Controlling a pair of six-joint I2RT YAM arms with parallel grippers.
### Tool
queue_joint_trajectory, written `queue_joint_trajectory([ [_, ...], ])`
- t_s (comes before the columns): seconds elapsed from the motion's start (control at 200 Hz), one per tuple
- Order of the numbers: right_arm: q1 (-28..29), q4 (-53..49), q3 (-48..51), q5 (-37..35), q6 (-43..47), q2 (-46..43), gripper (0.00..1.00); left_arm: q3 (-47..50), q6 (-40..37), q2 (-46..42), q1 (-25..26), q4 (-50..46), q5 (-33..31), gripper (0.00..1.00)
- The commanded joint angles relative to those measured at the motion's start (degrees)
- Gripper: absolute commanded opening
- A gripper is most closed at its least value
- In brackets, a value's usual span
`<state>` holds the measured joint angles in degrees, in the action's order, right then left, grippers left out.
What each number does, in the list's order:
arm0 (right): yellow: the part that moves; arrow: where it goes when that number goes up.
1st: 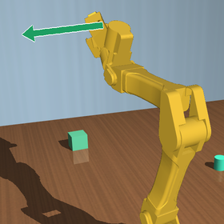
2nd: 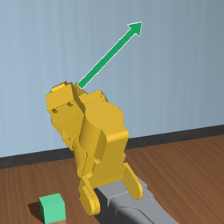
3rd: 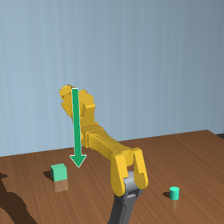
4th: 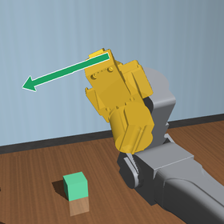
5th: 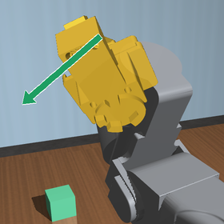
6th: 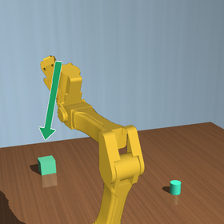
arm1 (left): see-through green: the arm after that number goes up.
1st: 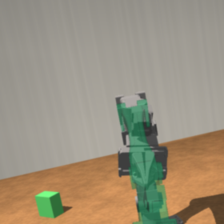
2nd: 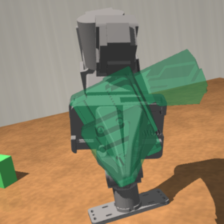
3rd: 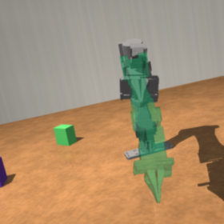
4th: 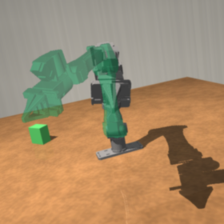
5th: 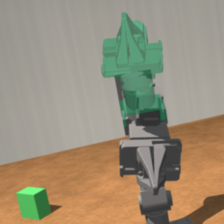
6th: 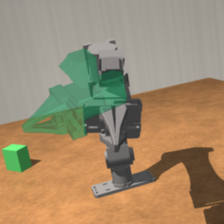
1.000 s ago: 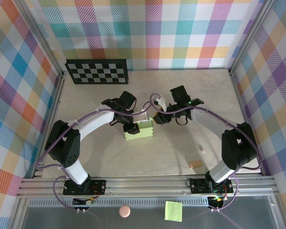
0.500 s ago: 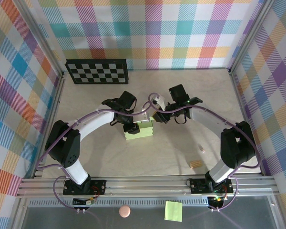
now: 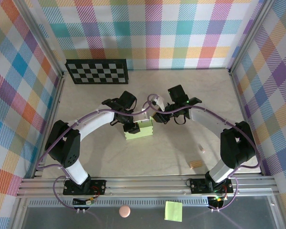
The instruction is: Fold the paper box
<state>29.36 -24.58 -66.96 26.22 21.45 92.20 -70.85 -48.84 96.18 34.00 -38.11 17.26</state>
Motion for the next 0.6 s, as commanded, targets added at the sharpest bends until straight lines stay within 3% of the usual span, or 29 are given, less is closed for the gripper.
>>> queue_joint_trajectory([
  [0.0, 0.5, -0.52, -0.48, -0.29, -0.78, 0.34, 0.16, -0.59, 0.57, -0.16, 0.59, 0.29, -1.2, 0.41],
  [0.34, 2.18, 4.03, 1.84, -6.47, -10.67, -2.06, 0.01, -0.96, 6.47, 0.85, 1.15, 3.97, -5.28, 0.41],
  [0.595, 3.4, 8.73, 4.83, -14.03, -25.08, -4.15, 0.0, -1.31, 7.61, 2.1, 1.85, 4.53, -7.66, 0.41],
])
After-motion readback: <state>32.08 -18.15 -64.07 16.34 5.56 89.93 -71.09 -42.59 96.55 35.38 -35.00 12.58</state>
